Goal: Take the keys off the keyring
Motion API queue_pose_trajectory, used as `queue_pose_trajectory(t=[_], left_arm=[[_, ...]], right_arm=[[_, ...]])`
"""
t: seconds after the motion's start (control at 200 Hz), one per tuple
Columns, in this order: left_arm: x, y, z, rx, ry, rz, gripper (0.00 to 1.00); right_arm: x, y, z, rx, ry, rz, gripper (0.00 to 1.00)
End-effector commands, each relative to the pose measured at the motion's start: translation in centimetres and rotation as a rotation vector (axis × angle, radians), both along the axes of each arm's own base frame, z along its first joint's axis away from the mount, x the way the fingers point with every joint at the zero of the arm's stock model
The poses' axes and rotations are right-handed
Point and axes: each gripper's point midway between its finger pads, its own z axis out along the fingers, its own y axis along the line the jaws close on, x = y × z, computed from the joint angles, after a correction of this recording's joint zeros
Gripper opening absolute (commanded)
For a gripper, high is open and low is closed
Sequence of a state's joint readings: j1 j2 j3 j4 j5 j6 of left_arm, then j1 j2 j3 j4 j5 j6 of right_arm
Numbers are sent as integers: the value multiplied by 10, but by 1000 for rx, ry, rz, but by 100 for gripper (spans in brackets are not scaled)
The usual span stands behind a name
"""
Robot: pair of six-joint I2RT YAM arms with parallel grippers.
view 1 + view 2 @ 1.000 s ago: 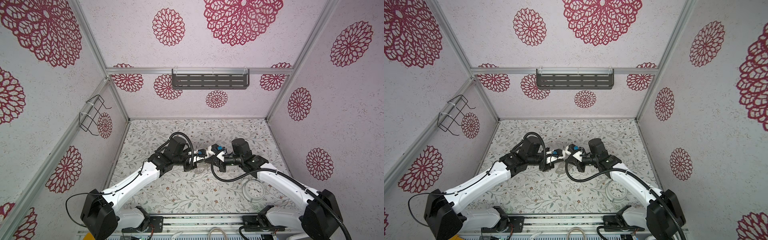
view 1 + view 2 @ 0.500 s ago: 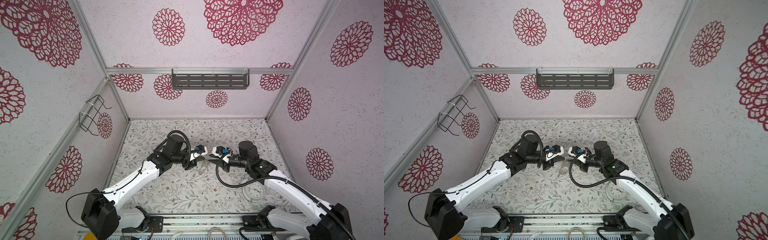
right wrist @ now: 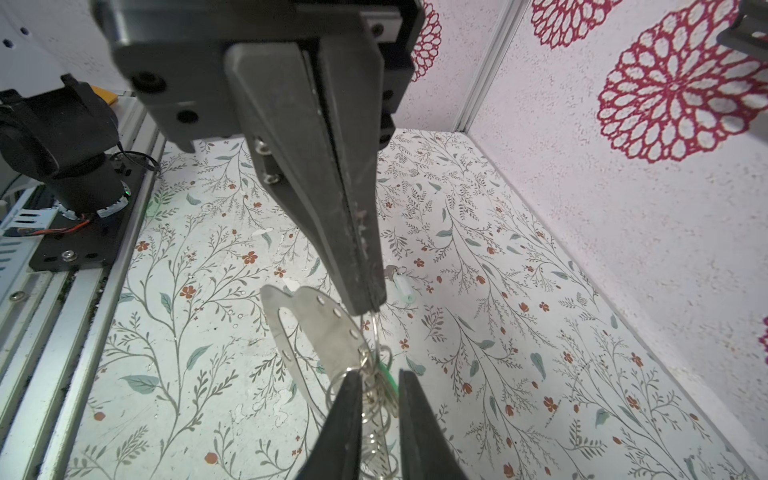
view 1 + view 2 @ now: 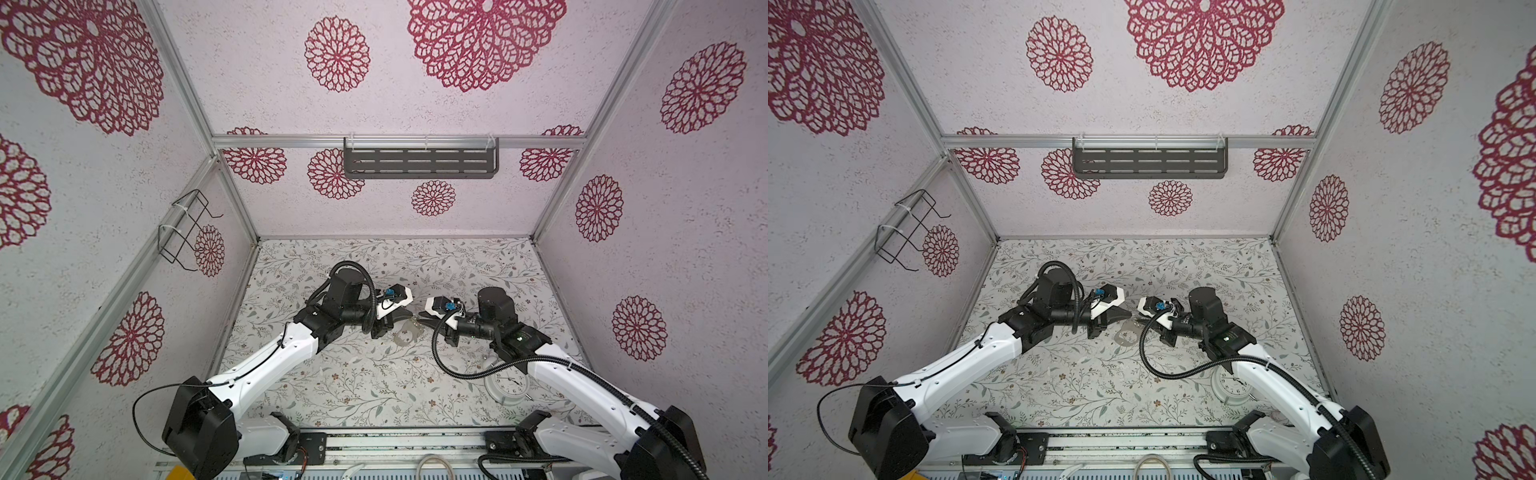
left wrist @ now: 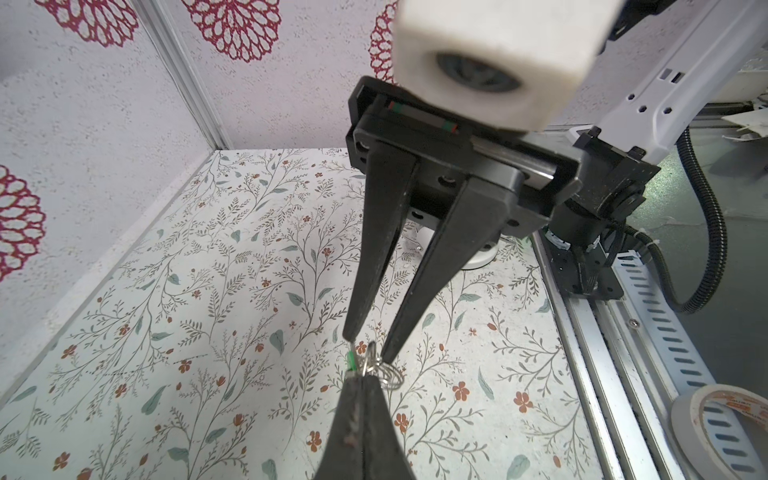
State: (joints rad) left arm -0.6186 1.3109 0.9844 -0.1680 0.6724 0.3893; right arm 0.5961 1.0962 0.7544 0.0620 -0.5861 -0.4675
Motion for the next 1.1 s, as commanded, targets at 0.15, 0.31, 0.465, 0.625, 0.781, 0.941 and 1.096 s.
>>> queue_pose_trajectory(t=[0.15, 0.31, 0.465, 0.625, 0.781, 0.941, 1.096], left_arm=[[-3, -1, 9, -35, -16, -23, 0], [-3, -1, 7, -26, -15, -24, 0], [-3, -2, 7, -18, -13, -30, 0], [-3, -2, 6, -10, -12, -36, 0], [-3, -4, 6, -5, -10, -44, 0], [-4, -6, 5, 3, -8, -54, 0], [5, -4, 6, 20, -15, -6, 9]], right_arm=[[-3, 9, 30, 85, -41, 58, 12], [-2, 7, 28, 77, -50, 42, 19], [0, 4, 28, 68, -74, 22, 21], [0, 4, 30, 67, -86, 23, 15], [0, 4, 27, 59, -88, 26, 8], [-1, 5, 27, 61, -88, 35, 0], [0, 4, 24, 51, -90, 32, 0]])
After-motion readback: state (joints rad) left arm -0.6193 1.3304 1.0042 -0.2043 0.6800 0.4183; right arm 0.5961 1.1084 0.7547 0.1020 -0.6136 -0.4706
